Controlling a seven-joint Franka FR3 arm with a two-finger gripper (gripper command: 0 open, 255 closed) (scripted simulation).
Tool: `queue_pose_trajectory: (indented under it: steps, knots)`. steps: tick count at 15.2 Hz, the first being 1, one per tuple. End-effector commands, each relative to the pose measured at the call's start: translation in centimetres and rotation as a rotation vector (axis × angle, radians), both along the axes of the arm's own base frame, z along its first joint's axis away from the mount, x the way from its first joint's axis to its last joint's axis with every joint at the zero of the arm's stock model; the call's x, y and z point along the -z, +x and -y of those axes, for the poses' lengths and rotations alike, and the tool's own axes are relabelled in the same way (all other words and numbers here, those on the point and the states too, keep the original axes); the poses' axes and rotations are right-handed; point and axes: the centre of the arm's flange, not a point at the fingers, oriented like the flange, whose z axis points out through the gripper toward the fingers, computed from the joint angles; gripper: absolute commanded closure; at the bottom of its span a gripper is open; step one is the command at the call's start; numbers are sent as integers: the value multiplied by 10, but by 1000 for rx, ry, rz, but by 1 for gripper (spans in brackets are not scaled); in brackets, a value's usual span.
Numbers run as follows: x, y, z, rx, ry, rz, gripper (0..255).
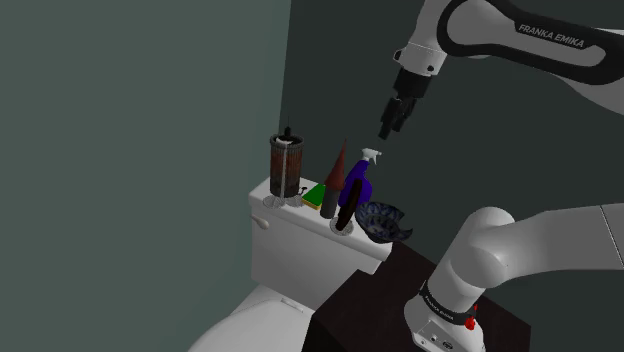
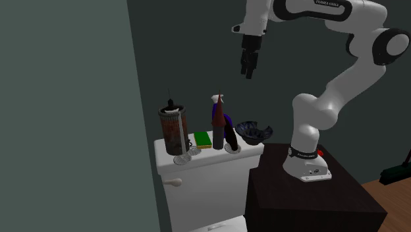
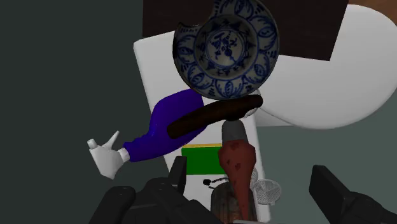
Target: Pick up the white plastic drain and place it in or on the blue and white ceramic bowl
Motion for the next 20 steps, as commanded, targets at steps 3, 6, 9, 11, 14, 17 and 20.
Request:
queue_pose_trajectory:
  steps: [3,6,9,11,14,17,20]
  knots:
    - [17,10,-18,70,0,-8,0]
    - [44,28,-44,176,0,-20,0]
    - [70,48,-69,281,0,-33,0]
    - [88,63,-83,352,0,-41,0]
    - [115,87,-104,457,0,-53,0]
    - [143,112,-121,563,0,-65,0]
    - [170,138,-136,669,0,-77,0]
